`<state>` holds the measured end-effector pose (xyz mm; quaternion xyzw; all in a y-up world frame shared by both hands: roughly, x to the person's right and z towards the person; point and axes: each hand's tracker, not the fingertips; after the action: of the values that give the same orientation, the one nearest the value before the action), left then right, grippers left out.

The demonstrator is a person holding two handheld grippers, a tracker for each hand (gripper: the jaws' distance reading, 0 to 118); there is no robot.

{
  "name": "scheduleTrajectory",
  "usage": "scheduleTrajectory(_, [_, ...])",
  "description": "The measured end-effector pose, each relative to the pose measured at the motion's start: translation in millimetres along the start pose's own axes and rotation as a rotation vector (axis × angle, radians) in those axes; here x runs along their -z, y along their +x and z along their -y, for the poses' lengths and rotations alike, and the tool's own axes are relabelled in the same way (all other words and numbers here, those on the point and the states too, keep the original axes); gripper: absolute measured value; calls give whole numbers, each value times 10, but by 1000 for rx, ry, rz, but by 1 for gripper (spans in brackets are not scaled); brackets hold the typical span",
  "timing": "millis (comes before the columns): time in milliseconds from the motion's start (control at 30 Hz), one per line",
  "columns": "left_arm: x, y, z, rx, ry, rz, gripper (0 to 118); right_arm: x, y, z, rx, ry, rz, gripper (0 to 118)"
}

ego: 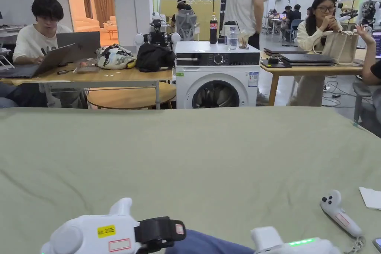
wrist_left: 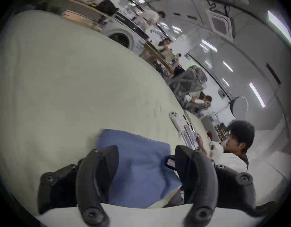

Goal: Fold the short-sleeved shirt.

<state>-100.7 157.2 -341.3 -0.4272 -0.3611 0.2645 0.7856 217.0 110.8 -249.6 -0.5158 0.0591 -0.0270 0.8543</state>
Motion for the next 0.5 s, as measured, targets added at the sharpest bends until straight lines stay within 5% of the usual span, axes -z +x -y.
scheduleTrajectory(200, [-65, -232, 46, -91, -8, 35, 73, 116, -74, 49, -65, 53, 22, 0])
scheduleTrajectory(500, [375, -369, 288, -40, -120, 18, 73, 119, 107, 78, 14, 58, -29, 0])
